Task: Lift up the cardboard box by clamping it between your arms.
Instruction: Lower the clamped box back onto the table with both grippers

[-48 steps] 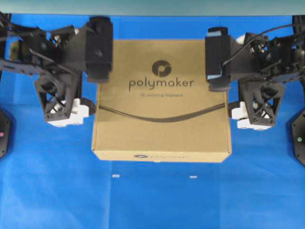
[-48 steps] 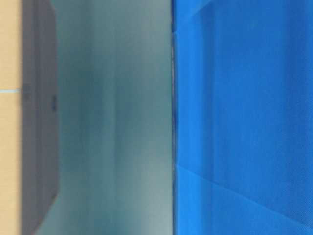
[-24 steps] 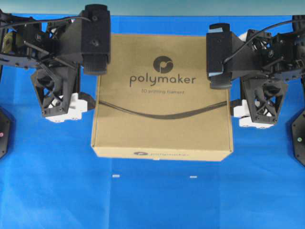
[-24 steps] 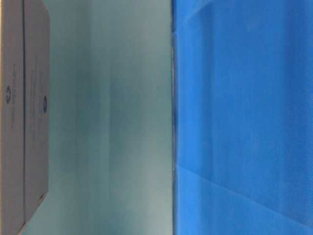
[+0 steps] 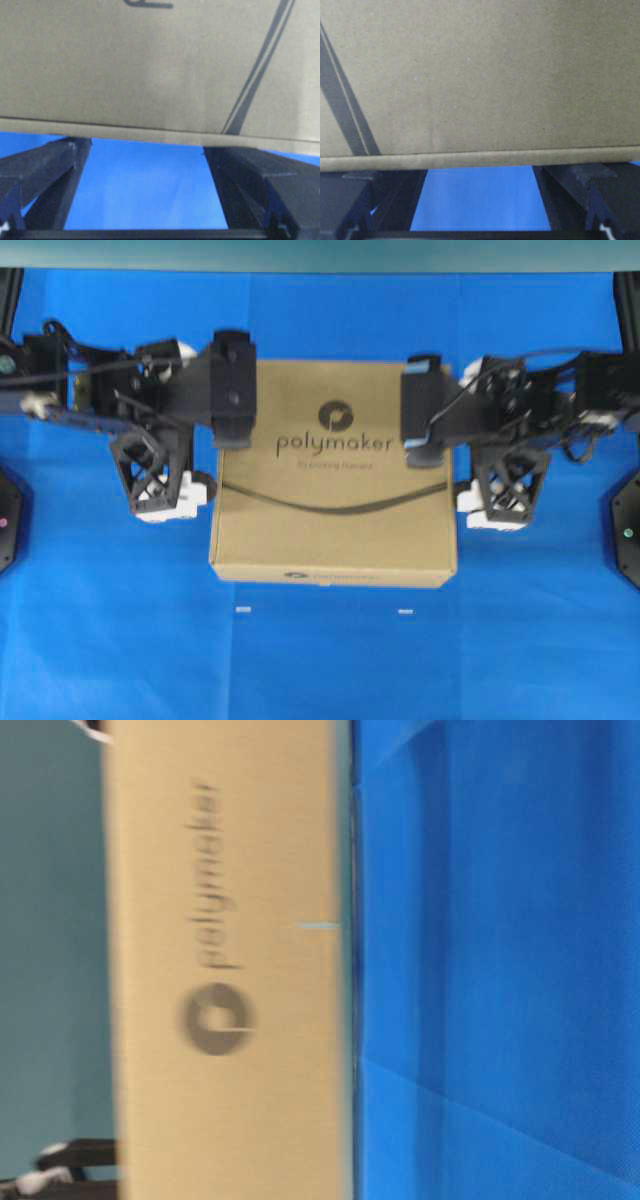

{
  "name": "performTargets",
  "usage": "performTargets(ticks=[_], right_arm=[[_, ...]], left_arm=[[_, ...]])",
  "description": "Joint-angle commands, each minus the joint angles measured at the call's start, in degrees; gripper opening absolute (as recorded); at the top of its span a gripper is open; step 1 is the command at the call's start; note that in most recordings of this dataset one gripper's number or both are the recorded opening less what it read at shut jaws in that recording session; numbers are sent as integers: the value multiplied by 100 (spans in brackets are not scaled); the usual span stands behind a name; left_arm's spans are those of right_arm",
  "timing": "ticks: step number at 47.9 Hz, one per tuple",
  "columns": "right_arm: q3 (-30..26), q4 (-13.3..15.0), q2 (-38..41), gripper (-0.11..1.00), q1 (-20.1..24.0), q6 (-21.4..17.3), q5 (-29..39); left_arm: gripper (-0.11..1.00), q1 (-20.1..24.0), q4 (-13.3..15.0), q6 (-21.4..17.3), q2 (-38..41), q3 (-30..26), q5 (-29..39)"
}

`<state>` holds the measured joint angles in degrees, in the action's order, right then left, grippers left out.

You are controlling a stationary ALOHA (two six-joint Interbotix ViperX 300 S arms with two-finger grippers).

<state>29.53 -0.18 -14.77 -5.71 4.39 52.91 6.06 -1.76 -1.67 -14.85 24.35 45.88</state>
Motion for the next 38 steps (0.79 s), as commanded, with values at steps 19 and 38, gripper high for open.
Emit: performTargets(ticks=[19,38], right_arm=[[677,-35,703,100,62,-26,-1740],[1116,-44,1020,100,70,62,-2320]], left_arm=[[88,18,18,229,589,835,-1556],[88,18,18,246,976,1099,-1890]])
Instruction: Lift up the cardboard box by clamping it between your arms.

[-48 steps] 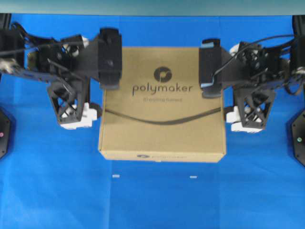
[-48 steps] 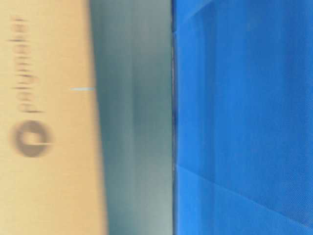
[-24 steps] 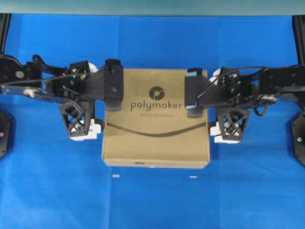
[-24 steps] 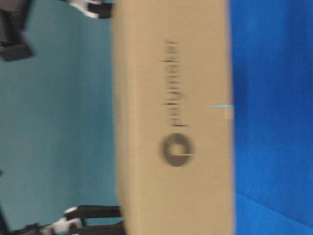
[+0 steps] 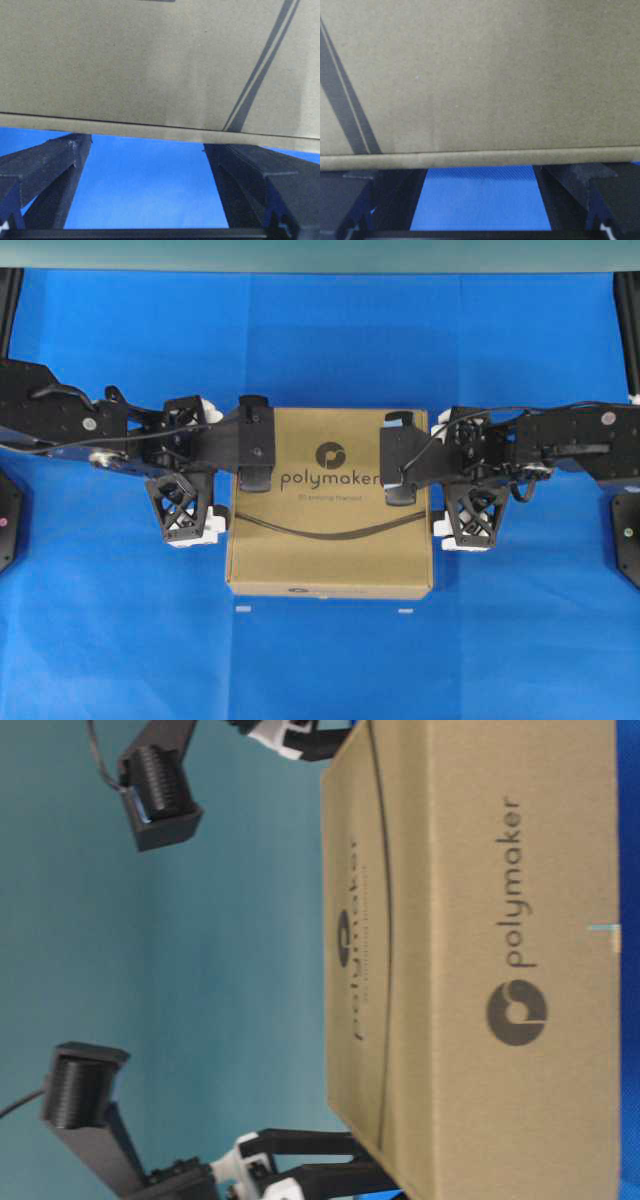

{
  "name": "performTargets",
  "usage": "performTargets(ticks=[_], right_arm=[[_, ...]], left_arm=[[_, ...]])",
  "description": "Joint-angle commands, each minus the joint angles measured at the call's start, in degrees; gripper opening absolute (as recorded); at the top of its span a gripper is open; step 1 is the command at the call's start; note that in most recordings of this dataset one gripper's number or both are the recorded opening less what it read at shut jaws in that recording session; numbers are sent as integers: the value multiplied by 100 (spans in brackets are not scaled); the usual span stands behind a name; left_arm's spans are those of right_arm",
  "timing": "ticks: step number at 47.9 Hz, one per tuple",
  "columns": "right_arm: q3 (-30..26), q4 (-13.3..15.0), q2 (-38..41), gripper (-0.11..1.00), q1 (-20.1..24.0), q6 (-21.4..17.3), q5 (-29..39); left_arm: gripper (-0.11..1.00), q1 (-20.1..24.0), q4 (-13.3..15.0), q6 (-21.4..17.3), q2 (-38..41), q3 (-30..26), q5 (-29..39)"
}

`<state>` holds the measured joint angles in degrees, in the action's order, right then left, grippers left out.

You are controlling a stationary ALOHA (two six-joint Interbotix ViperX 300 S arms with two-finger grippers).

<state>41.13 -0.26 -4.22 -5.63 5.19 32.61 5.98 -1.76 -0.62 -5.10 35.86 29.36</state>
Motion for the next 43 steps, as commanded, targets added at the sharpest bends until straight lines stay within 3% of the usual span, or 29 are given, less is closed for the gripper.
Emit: performTargets(ticks=[1,21,43], right_arm=[[-18,-35,-9,100,70,-18,-343],[26,-53,483,100,202,-18,-703],[185,-88,554,100,176,-97,-879]], left_arm=[[88,26,18,141,9,-35,-264],[88,-123,18,598,237,334,-791],[88,-70,9,562,422,422,-976]])
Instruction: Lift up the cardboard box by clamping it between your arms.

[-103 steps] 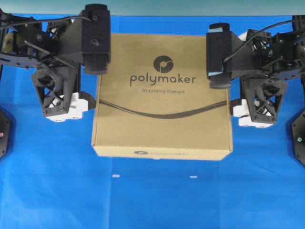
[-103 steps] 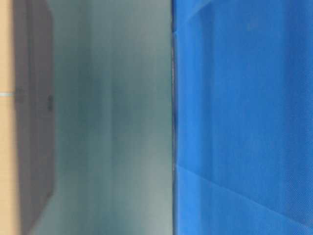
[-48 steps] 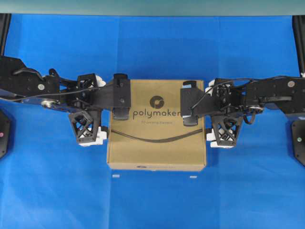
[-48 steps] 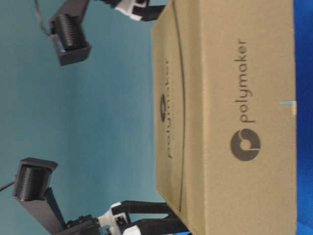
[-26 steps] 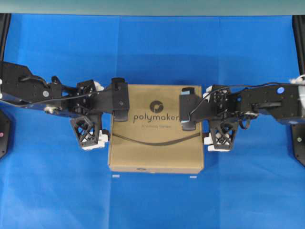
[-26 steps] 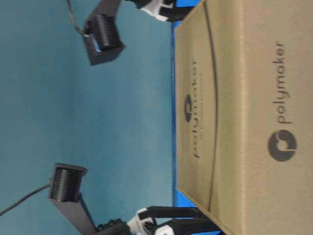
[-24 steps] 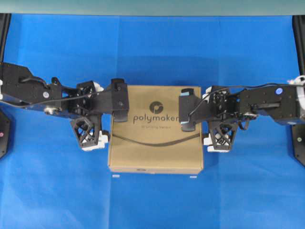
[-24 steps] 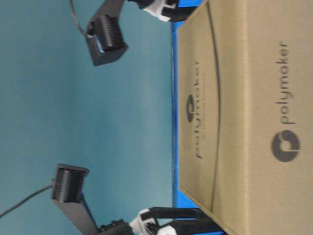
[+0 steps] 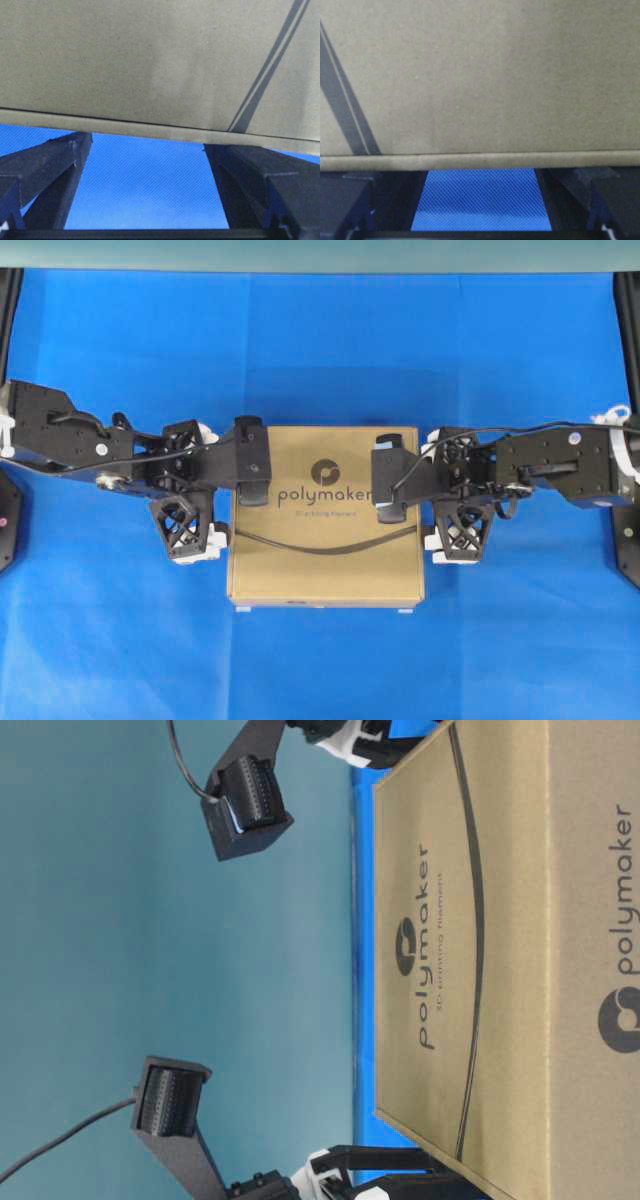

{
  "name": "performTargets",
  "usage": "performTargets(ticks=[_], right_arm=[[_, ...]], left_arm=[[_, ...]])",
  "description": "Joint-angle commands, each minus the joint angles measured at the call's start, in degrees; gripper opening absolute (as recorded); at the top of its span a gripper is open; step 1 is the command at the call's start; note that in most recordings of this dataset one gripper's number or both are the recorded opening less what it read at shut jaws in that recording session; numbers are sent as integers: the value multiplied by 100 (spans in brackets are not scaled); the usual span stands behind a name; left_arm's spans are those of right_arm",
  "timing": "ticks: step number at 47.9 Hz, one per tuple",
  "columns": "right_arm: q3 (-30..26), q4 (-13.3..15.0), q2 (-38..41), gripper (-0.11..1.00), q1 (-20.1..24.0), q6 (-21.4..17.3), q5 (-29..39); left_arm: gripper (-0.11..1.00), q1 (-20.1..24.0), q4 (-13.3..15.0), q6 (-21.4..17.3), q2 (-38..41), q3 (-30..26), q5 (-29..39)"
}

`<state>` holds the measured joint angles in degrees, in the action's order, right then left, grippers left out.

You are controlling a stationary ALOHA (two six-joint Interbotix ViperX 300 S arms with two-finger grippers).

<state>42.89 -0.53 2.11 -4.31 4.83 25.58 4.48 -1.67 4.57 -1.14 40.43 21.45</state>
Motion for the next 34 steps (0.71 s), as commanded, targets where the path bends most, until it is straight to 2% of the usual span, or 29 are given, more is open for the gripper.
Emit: performTargets(ticks=[1,10,23,34], right_arm=[[35,-79,-88,100,53,-62,-220],[299,-158,-246,100,53,-88,-668],[536,-158,-466,100,53,-343,-826],[896,-158,-976,100,53,-536,-879]], left_arm=[[88,79,9,44,26,-18,-185],[88,70,9,62,-62,141,-185],[88,70,9,62,-246,299,-246],[88,70,9,70,-589,536,-246]])
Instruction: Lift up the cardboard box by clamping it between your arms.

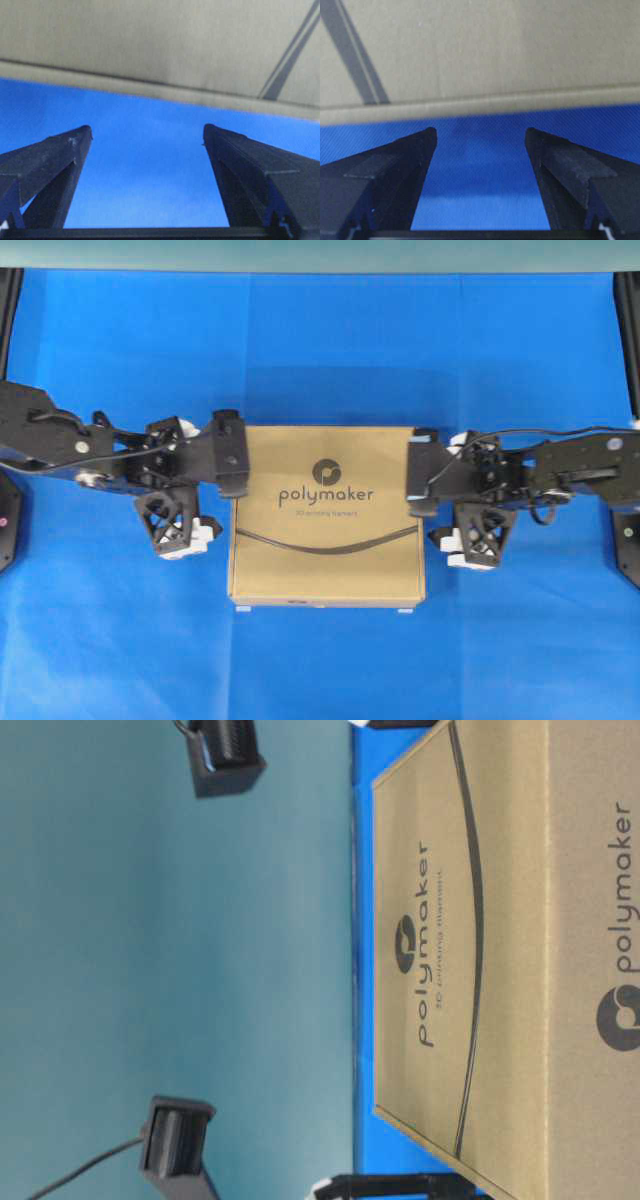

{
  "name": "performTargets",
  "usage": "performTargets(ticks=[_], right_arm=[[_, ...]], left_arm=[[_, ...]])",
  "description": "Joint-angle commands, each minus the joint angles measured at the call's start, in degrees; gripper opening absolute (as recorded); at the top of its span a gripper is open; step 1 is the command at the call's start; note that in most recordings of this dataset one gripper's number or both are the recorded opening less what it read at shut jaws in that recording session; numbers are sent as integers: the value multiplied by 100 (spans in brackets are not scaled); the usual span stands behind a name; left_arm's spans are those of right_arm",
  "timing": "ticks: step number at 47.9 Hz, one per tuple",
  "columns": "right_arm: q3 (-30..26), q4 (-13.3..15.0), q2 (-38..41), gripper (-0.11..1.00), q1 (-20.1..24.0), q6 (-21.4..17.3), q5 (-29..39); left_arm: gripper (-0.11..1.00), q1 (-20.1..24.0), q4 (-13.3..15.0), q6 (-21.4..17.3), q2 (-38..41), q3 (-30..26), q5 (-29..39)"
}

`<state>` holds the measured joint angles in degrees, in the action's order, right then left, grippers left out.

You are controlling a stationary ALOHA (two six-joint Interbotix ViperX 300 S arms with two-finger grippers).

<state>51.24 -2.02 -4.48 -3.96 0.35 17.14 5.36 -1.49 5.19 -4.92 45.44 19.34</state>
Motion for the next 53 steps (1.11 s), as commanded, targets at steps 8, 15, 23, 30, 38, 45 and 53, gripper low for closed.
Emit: performTargets(ticks=[8,15,23,30,38,45,53], right_arm=[[439,-9,-896,100,18,-290,-26],[712,-9,-1459,100,9,-387,-9],[1002,-9,-2232,100,0,-396,0],[1230,-9,-2883,100,-26,-404,35],[1468,-9,-3604,100,-44,-404,167],[1529,-9,-4052,100,-79,-404,343],[1547,18,-4368,100,-141,-396,343]], left_arm=[[88,-9,-18,0,-694,308,-35],[88,-18,-9,9,-1187,554,-35],[88,-18,-9,9,-1688,756,-53],[88,-18,-9,9,-2083,923,-123],[88,-35,-9,-53,-2426,1072,-281],[88,-35,-9,-62,-2610,1169,-466],[88,-35,-18,0,-2628,1169,-747]])
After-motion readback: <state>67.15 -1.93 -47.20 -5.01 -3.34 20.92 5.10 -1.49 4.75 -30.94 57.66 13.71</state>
